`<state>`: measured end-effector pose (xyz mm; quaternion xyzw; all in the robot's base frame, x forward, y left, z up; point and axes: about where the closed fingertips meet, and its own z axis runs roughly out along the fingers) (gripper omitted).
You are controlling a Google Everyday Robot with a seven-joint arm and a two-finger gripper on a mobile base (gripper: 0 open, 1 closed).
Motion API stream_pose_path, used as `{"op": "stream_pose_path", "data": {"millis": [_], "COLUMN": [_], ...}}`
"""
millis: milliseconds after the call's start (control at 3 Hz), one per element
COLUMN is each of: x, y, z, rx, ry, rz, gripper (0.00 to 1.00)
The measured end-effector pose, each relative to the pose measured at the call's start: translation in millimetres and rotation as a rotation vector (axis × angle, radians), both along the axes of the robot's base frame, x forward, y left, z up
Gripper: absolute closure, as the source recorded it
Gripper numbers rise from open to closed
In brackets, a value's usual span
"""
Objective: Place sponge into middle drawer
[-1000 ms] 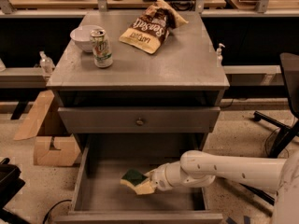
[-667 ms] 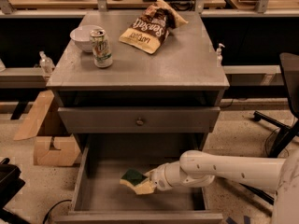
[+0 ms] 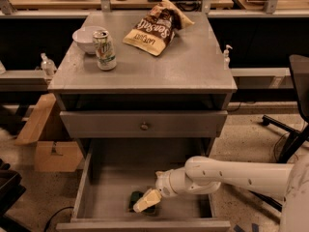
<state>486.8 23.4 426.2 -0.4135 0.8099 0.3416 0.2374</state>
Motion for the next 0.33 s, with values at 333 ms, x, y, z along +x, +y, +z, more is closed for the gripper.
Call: {"op": "stream_pose_path", "data": {"millis": [333], "x": [0.0], "y": [0.0], "z": [0.0], "rx": [0.0], "ry": [0.0], "rz": [0.0], "gripper": [0.0]}}
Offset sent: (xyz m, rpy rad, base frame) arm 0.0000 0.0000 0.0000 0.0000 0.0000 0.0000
